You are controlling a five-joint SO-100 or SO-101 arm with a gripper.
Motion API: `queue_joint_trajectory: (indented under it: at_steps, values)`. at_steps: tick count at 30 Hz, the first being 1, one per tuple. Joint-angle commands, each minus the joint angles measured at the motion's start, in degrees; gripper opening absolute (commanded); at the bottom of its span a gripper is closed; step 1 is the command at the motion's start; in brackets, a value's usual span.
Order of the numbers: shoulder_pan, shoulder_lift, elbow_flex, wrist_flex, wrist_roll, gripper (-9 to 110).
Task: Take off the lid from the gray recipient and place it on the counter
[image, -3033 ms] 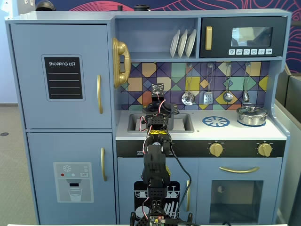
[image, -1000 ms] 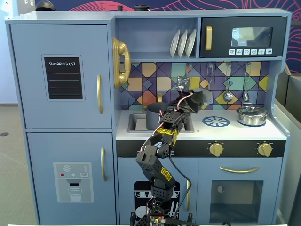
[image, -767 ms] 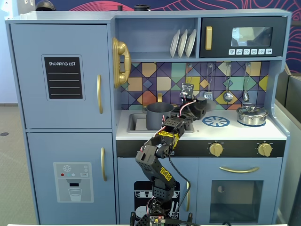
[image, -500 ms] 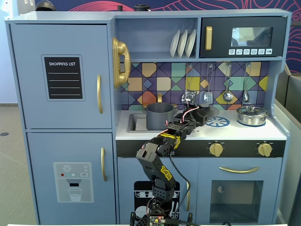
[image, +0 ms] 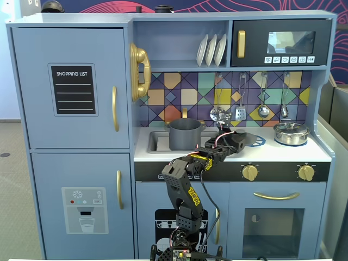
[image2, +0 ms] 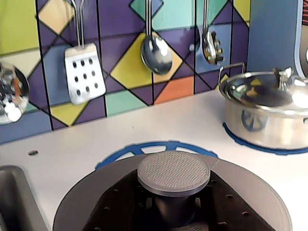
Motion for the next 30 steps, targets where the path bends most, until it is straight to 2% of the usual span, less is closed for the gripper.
queue_joint_trajectory:
  at_steps: [1,30]
  values:
    - [0.0,-0.1,-0.1,-3.0,-0.8,0]
    - [1.5,-9.1,-1.1,-6.3,-1.3,2]
